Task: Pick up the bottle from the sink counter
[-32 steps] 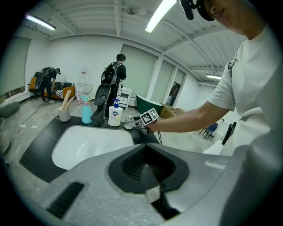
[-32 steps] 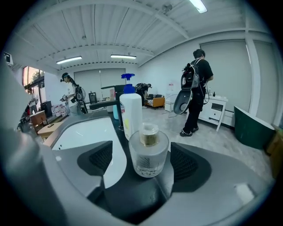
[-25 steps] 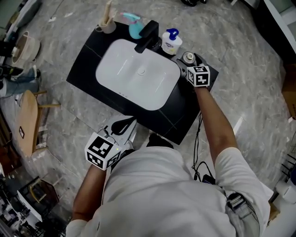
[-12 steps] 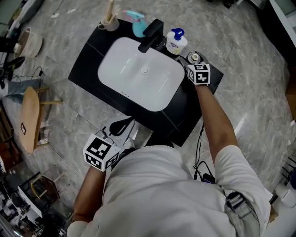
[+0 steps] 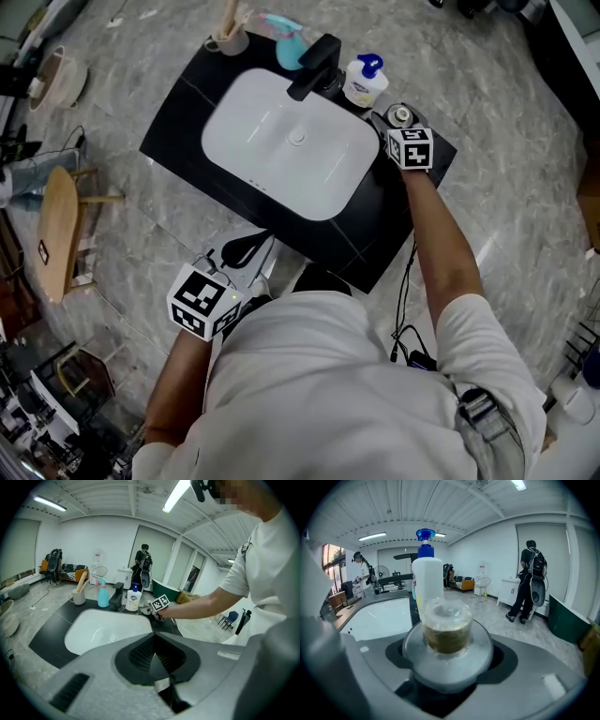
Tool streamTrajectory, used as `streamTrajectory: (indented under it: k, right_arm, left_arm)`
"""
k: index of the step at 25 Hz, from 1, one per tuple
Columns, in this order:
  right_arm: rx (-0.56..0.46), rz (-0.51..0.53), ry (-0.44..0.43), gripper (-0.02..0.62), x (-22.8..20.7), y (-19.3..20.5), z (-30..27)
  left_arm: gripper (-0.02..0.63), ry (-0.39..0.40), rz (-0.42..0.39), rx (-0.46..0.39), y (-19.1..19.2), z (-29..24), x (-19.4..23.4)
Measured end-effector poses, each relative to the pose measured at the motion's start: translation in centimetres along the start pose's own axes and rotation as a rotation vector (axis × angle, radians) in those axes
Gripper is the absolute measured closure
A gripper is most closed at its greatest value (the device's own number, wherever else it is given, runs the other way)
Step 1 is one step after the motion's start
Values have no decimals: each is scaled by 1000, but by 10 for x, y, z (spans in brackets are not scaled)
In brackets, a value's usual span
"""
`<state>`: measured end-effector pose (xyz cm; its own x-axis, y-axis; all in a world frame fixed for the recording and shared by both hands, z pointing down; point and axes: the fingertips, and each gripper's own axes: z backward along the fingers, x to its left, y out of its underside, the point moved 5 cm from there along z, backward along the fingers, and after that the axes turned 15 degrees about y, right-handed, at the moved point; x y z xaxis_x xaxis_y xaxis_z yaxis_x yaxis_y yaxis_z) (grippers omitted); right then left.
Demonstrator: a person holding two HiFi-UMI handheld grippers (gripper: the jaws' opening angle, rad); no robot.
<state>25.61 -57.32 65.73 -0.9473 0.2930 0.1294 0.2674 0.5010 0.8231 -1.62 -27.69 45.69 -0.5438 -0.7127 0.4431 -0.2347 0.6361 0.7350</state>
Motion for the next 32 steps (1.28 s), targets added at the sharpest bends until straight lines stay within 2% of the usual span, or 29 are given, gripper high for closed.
streamTrajectory:
  k: [7, 16, 32]
  right_arm:
    - [1, 9, -3, 239, 3, -5, 16]
    - [-18, 19, -1, 239, 15, -30, 56]
    - [-76, 18, 10, 239, 87, -74, 173]
  left_arm:
    - [598, 12, -2, -13, 8, 10, 0]
    - [600, 56, -45, -37, 14, 32, -3]
    - [598, 143, -107, -73, 59, 114, -14]
